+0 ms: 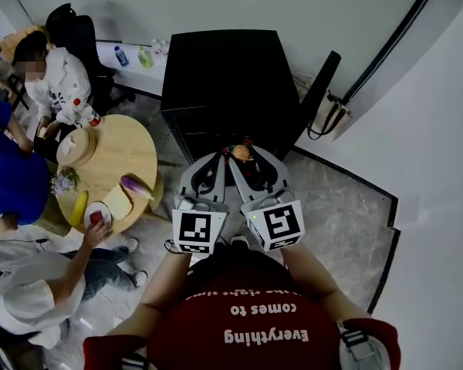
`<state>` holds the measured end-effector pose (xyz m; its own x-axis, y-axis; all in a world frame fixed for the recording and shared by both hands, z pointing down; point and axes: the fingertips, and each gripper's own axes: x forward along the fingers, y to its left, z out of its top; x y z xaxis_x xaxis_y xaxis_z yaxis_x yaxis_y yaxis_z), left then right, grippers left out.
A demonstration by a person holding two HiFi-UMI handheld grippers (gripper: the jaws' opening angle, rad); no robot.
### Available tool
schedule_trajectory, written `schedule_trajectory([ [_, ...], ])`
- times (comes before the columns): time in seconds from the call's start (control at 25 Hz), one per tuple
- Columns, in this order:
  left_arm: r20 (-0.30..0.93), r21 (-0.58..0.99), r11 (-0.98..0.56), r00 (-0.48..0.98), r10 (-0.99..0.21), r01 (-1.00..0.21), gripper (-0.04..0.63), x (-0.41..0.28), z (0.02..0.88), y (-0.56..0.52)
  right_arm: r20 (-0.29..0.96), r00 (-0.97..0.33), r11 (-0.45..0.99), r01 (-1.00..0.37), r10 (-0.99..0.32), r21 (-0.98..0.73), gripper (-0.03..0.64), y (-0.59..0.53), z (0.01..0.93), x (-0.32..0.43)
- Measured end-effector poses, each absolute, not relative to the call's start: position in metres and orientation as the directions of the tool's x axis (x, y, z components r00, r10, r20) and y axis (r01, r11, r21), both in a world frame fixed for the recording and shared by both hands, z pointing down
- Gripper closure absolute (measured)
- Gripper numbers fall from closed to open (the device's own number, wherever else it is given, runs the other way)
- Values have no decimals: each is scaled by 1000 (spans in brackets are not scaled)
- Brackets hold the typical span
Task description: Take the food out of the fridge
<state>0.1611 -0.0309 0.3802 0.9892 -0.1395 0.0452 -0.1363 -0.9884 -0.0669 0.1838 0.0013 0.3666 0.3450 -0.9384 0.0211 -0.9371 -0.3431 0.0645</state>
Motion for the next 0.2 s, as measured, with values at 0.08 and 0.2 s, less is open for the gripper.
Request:
schedule_trajectory([
  [0.08,39,-65,-989,990,-135,-133,594,161,379,-31,24,345,-343,-937,-938,64,459,1,367,183],
  [0.2,31,-60,-990,991,-130,-128,594,161,377,-32,26,344,-341,-938,-939,67,459,0,367,182],
])
